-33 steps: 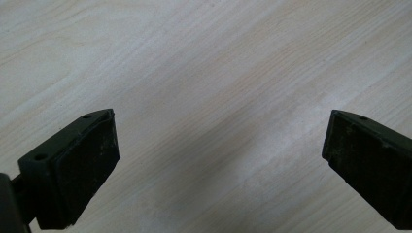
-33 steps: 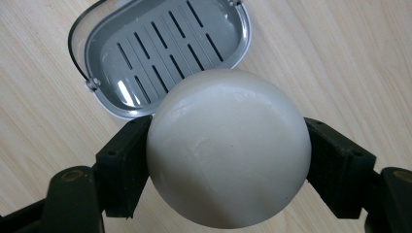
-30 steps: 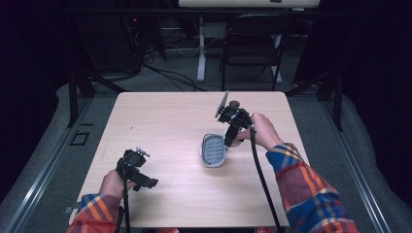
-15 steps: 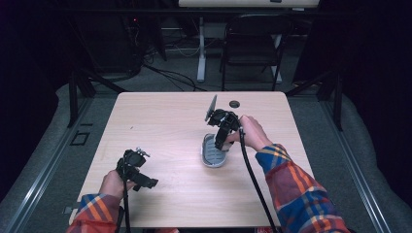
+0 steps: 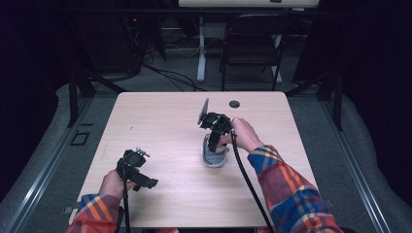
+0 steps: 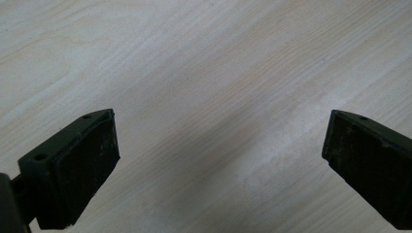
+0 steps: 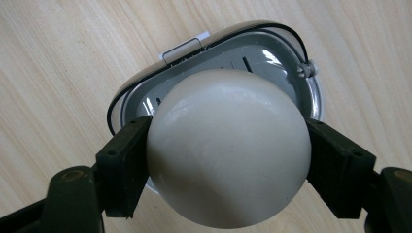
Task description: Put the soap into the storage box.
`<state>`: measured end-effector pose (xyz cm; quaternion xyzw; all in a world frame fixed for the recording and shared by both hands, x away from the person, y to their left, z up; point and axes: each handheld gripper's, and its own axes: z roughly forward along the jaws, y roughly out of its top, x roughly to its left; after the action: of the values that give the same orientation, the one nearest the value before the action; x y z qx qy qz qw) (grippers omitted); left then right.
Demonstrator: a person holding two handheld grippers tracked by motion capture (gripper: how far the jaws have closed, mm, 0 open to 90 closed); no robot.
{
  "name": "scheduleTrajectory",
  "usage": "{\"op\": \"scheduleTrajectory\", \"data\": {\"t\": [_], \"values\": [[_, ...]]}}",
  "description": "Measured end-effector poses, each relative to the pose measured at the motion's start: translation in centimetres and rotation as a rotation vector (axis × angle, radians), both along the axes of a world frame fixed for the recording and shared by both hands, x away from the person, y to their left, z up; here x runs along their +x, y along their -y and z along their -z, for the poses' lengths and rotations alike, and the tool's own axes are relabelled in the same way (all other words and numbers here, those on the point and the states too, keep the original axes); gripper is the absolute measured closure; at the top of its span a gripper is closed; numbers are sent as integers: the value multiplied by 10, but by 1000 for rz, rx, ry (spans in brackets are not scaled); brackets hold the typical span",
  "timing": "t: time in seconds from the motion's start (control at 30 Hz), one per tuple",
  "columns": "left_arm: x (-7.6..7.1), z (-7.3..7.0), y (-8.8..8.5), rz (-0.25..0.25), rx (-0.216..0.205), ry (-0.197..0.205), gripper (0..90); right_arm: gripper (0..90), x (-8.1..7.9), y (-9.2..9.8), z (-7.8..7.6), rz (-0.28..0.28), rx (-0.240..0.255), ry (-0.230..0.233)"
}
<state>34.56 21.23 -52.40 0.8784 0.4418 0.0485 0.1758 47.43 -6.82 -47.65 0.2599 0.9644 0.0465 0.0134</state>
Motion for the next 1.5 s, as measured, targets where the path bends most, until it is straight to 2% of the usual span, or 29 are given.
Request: {"op": "scheduleTrajectory", "data": {"t": [0.37, 0.67, 1.07, 1.3, 1.5], "values": [[0, 0, 0, 1, 1, 0, 0, 242, 2, -5, 11, -2, -2, -10], [0, 0, 0, 1, 1, 0, 0, 242, 3, -6, 21, -2, -43, -6], [0, 0, 0, 1, 1, -1, 0, 240, 3, -3, 32, 5, -44, -9], [0, 0, 0, 0, 2, -3, 0, 238, 4, 0, 29, 8, -23, 3], [0, 0, 0, -2, 3, -5, 0, 190, 2, 5, 23, 17, -10, 26]]}}
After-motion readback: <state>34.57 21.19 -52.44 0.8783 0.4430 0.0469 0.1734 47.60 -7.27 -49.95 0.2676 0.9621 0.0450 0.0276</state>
